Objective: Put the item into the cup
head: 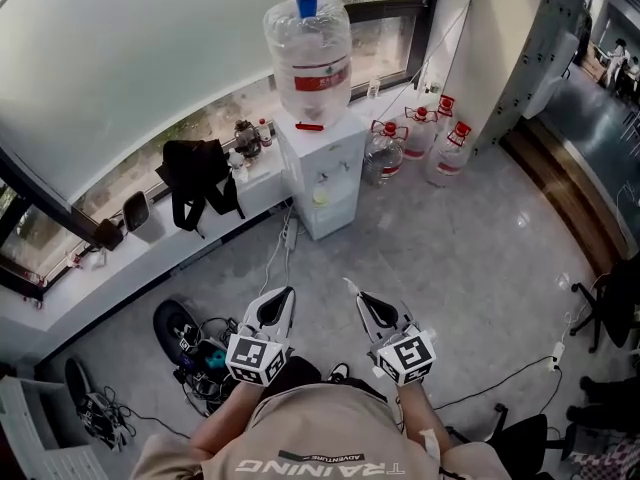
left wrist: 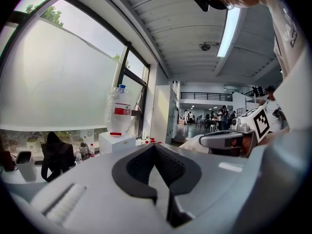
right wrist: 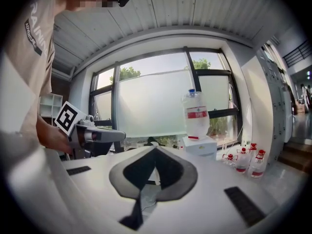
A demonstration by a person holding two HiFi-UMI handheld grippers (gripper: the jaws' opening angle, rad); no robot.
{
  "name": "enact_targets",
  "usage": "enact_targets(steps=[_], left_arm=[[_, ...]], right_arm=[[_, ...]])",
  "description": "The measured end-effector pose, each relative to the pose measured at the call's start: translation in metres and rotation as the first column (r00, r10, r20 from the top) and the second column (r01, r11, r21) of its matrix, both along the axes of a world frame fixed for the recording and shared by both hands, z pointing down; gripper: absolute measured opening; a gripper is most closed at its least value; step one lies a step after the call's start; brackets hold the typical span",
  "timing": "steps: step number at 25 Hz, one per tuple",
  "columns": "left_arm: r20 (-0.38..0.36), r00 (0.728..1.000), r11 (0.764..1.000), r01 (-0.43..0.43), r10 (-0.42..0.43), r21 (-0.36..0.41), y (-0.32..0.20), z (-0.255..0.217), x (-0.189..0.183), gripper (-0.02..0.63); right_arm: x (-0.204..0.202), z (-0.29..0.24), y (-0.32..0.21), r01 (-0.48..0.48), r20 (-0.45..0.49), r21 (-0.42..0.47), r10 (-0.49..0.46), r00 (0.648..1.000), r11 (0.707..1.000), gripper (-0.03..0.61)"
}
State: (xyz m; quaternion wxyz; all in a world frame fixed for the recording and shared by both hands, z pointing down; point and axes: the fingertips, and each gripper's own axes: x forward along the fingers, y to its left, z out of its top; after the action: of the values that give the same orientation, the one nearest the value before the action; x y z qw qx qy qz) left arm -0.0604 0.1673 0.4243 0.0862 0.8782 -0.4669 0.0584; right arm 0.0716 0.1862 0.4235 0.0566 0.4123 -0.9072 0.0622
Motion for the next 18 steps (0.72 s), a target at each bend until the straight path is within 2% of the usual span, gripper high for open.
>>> enact_targets(steps=[9, 18], left_arm=[[-0.008, 1.000, 1.000, -0.013, 0.013, 0.002, -0.088, 0.009, -0.002, 0.008], [0.001, 0.997, 0.996, -0.073, 0.073, 0.041, -0.190, -0.003, -0.025, 0.008]], right_arm=[[-0.006, 0.011, -0.082, -0.007, -0.012, -0.027, 0.006, 1.000, 1.000, 0.012], [-0.038, 0.000, -0.170, -0.056, -0.039, -0.018, 0.055, 0.998, 0.998, 0.012]])
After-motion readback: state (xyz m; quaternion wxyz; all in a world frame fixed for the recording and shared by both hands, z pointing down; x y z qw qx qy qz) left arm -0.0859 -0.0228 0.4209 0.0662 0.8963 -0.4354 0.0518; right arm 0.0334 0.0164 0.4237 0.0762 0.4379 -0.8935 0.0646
